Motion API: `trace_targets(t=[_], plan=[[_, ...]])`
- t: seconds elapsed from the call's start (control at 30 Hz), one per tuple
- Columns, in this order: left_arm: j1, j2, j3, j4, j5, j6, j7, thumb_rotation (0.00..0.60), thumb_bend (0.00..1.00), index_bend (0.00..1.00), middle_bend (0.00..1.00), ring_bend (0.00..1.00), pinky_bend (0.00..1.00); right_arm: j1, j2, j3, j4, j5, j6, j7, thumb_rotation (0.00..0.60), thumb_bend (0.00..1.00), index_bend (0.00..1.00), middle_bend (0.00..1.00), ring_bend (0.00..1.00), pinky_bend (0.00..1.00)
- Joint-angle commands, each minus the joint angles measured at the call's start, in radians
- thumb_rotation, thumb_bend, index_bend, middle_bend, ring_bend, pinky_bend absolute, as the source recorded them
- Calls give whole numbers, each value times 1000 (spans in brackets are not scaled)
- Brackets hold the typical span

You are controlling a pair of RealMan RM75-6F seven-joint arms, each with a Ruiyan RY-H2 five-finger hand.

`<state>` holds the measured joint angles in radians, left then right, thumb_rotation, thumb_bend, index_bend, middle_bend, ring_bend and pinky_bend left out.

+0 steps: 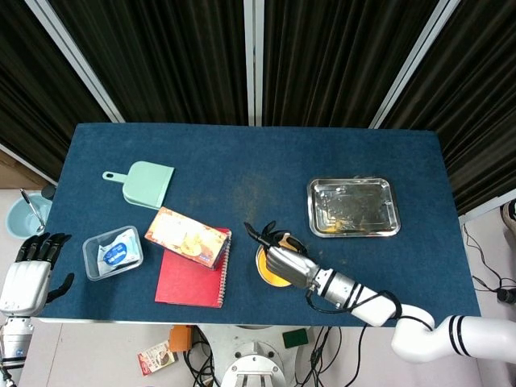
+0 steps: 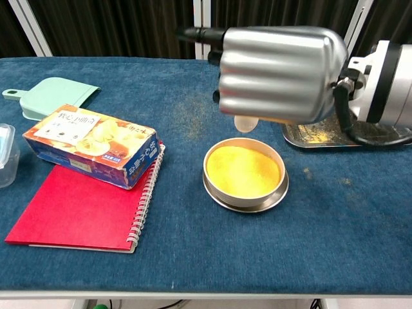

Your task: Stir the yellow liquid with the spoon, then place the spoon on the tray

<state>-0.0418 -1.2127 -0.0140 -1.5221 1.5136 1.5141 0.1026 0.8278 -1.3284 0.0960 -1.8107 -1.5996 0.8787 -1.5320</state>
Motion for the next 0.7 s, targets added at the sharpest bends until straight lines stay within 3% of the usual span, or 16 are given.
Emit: trace_targets(t=[0.03,0.2,0.4,0.57,0.7], plan=[[-2,2,-1,-4,0,-2,3,600,275,162,155,98,120,-28,-14,16,50,18,56,67,600,477,905,598,375,0],[-4,1,1,-5,4,-4,2,600,275,161,155,98,120,-86,-23,51,117,89,159,194,600,477,906,595,375,0],[-6,-8,-2,16,-9,-16,-18,600,275,162,155,98,121,-203,-28,66,213,219,280,470,600,477,906,594,374,0],[-17,-13,-9,19,-16,-30,-21,600,275,162,155,98,120,-248,-67,69,311,342,238,710,600,475,903,577,362,0],[-24,-13,-10,9,-11,-35,-10,600,275,162,155,98,121,-248,-124,76,415,373,197,867,600,475,881,562,362,0]])
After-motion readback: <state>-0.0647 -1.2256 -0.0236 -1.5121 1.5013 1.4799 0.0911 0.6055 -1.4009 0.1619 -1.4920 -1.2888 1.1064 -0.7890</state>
